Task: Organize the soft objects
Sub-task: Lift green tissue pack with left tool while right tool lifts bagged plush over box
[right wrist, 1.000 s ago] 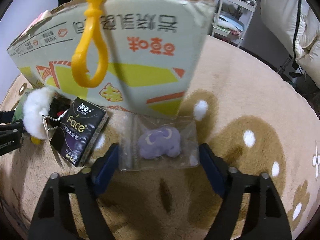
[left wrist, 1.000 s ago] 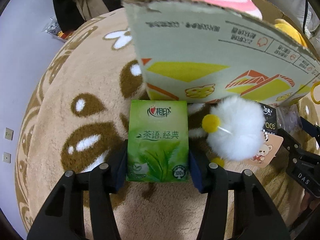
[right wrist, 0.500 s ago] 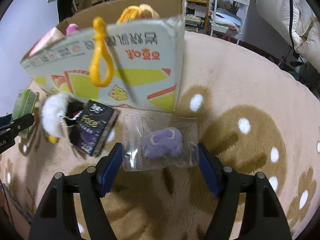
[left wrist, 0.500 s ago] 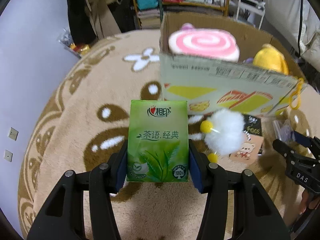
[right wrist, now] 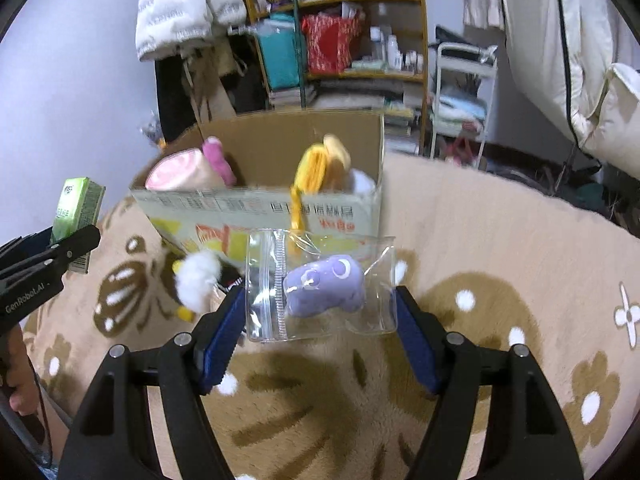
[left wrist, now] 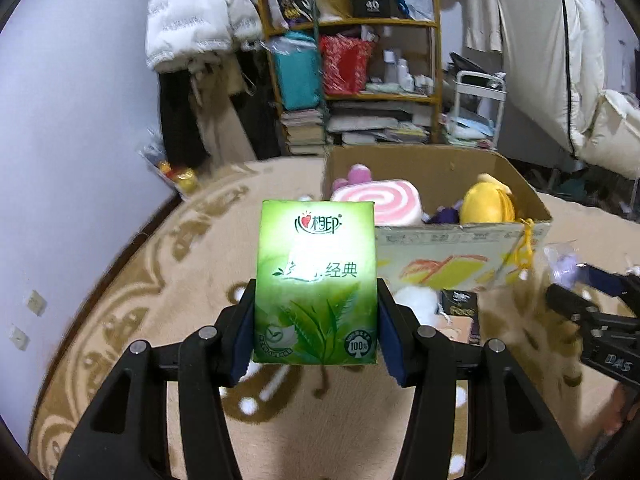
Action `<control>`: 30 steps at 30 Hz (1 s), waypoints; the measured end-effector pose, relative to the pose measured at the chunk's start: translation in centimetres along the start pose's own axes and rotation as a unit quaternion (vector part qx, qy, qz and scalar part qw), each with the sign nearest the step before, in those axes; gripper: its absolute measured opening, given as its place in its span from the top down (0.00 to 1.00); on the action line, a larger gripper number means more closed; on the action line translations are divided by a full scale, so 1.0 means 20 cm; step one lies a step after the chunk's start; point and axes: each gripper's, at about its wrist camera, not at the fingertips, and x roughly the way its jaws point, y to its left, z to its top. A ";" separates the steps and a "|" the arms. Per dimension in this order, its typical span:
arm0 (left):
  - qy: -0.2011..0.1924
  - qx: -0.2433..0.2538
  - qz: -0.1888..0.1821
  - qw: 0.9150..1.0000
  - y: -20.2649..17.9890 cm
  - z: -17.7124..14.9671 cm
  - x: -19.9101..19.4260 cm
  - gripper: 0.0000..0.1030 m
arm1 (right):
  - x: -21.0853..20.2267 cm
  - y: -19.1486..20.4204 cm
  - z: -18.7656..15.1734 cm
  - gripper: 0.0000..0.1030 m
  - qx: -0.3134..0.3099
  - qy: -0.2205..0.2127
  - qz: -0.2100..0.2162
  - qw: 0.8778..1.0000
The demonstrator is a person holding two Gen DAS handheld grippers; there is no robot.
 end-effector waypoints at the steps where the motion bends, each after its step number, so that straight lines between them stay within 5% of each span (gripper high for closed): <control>1: -0.005 0.002 -0.001 1.000 0.00 0.00 -0.01 0.50 | -0.02 0.01 0.00 0.25 0.000 -0.008 -0.001 1.000; 10: -0.037 0.013 -0.009 0.999 -0.03 0.05 -0.05 0.50 | -0.12 -0.04 0.12 0.25 0.003 -0.080 0.001 0.997; 30: -0.086 0.025 -0.071 0.993 -0.10 0.25 0.01 0.50 | 0.02 -0.17 0.29 0.25 0.041 -0.125 0.017 0.991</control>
